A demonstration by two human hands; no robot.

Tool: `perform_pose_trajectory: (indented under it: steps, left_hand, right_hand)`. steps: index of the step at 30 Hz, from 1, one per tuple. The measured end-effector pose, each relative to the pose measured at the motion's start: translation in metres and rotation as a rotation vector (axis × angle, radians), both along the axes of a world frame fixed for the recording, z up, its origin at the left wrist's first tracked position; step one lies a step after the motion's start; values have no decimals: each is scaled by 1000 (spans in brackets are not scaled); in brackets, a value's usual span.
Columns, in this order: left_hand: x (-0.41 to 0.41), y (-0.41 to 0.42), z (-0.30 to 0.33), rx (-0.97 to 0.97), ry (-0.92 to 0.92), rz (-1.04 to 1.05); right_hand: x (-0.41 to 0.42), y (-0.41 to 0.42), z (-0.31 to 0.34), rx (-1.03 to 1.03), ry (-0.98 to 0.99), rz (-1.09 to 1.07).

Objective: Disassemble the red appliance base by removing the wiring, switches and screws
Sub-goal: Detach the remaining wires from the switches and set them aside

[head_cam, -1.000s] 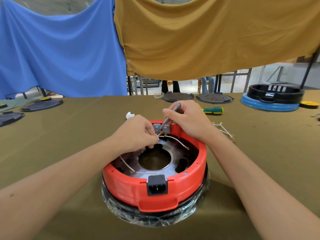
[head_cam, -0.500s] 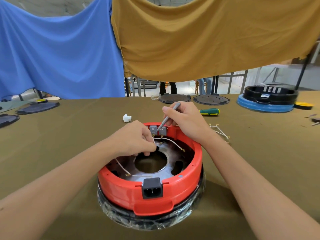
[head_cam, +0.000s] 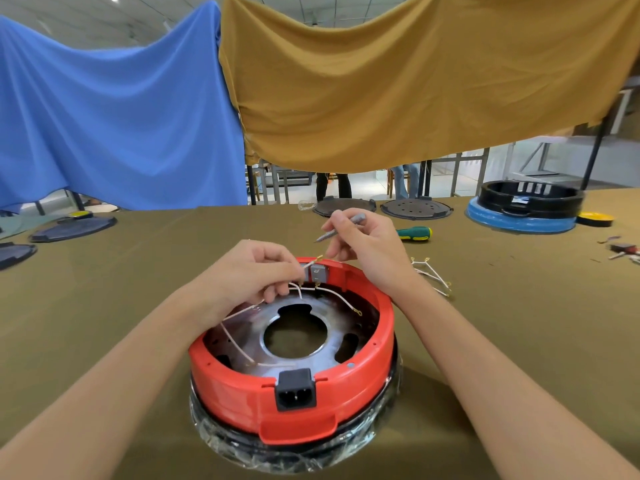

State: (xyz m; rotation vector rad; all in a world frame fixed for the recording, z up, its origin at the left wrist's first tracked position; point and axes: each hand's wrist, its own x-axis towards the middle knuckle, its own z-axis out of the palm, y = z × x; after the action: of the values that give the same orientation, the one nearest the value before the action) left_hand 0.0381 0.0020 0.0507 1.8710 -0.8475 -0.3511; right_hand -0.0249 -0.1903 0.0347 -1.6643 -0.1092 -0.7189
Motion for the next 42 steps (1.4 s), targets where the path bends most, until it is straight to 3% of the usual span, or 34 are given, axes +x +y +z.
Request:
perform_pose_trajectory:
  steps: [8, 15, 20, 27, 34, 42]
  left_hand:
    - [3, -3, -4, -82, -68, 89]
    - [2, -3, -6, -70, -119, 39]
    - [4, -3, -6, -138, -154, 57]
    - [7, -3, -8, -92, -342, 75]
    - [5, -1, -7, -188, -303, 73]
    - [5, -1, -6, -163, -333, 115]
  right_hand:
    - [-6, -1, 0, 48, 38, 160]
    - [-8, -2, 1, -1, 90, 139]
    - [-7, -5, -1, 94, 97, 110]
    - [-9, -6, -1, 123, 142, 176]
    - [-11, -4, 0, 220, 121, 152]
    - [-7, -5, -3, 263, 90, 150]
